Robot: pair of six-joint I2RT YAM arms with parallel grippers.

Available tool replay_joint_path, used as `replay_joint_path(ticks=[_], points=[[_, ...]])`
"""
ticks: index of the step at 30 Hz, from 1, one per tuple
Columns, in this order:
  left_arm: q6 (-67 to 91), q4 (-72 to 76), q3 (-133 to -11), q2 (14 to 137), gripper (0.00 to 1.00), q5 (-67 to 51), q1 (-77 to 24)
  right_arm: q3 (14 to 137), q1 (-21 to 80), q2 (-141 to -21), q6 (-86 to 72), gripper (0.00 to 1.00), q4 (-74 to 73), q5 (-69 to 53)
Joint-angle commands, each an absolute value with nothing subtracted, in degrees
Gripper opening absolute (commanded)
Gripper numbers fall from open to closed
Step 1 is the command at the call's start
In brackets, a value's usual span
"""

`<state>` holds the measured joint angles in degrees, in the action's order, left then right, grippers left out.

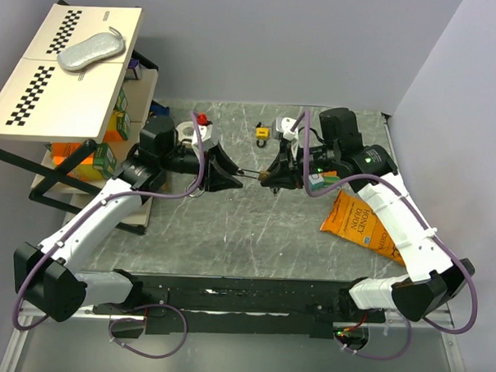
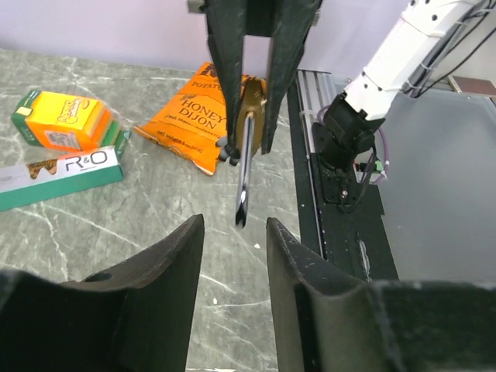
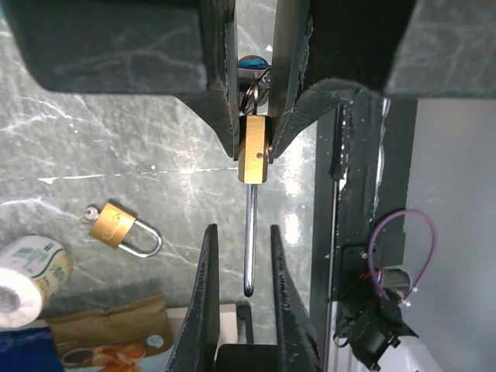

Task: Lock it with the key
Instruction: Lock the lock.

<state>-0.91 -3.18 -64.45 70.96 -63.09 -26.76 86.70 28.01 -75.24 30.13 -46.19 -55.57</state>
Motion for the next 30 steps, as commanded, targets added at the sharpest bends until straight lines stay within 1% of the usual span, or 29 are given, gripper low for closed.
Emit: replay_joint_path(ticks=[1,4,6,7,10,11,15,19,22,23,25,26,30], points=[[-4.74,-5.36,-67.67,69.17,0.45,-62.84,-28.38,90.7,28.92,-76.2,31.73,0.0,-47.9,-56.95],[-3.79,-4.75,-67.76,69.08,0.45,-61.09,-28.74,90.97,29.18,-76.46,32.26,0.0,-49.04,-56.87],[-3.52,-4.39,-67.94,69.17,0.42,-60.47,-28.74,90.79,29.35,-76.38,32.17,0.0,-48.96,-56.51],[-3.6,-4.74,-68.29,69.26,0.33,-60.03,-29.0,90.62,29.36,-76.29,32.17,0.0,-48.96,-56.43],[-4.83,-6.58,-68.99,69.79,0.18,-59.77,-29.62,90.61,29.53,-76.46,32.26,0.0,-48.96,-56.08],[-5.01,-6.77,-69.08,69.79,0.17,-59.77,-29.62,90.79,29.62,-76.55,32.26,0.0,-49.3,-55.9],[-4.75,-6.24,-68.99,69.35,0.23,-59.59,-29.79,91.05,29.71,-77.08,32.61,0.0,-50.27,-55.46],[-5.45,-7.47,-69.7,69.87,0.24,-60.11,-29.97,90.7,29.71,-76.82,32.08,0.0,-49.57,-55.2],[-5.71,-7.91,-70.05,70.22,0.18,-60.55,-30.06,90.88,29.71,-77.08,32.08,0.0,-49.75,-54.93],[-5.71,-7.91,-70.22,70.31,0.1,-60.73,-29.97,90.62,29.71,-76.99,32.08,0.0,-49.57,-54.76],[-5.54,-7.74,-70.22,70.4,0.03,-61.17,-30.23,90.53,29.71,-76.99,31.99,0.0,-48.96,-54.41],[-5.28,-7.56,-70.22,70.57,0.01,-61.35,-30.32,90.35,29.71,-76.99,31.82,0.0,-48.78,-54.58],[-3.87,-6.51,-70.14,70.84,0.01,-60.91,-31.29,90.17,29.79,-77.17,31.55,0.0,-47.73,-55.46]])
